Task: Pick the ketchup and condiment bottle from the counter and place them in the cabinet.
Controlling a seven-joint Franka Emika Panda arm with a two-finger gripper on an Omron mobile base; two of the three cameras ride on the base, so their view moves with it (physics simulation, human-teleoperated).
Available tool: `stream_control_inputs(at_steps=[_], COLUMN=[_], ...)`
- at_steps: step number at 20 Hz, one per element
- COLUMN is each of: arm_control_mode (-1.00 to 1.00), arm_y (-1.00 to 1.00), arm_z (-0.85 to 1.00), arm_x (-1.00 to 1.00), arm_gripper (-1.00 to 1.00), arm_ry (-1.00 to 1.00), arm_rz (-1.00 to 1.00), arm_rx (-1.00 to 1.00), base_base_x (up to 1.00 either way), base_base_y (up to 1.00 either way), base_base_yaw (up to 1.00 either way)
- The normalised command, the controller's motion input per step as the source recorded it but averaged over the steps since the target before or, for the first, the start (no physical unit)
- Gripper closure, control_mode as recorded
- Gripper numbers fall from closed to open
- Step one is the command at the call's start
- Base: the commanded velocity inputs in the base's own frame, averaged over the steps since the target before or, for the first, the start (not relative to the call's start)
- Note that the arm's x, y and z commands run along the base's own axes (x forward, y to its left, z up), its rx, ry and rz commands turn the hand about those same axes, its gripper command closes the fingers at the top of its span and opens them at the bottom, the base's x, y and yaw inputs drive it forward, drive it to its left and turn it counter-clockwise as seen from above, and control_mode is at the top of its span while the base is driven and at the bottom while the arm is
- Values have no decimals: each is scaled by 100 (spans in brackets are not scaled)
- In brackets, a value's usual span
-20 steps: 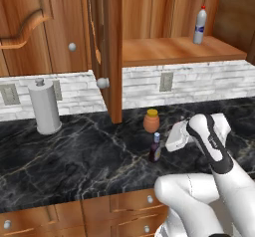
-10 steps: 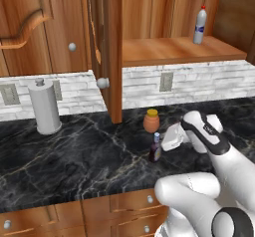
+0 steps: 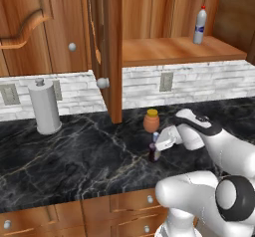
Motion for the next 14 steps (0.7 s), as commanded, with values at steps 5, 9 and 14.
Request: stream_control_inputs(at_steps=[5, 9, 14], arm_control_mode=[-100, -100, -100], arm_y=[10, 5, 0], arm_z=[-21, -13, 0], arm_x=[27, 20, 0], arm_gripper=[-100, 100, 100], arm_ry=[1, 3, 0], arm_rz=[0, 0, 0], arm_rx=[2, 1, 0], base_base_x=[0, 0, 0], base_base_y=[0, 0, 0], base_base_yaw=[0, 0, 0])
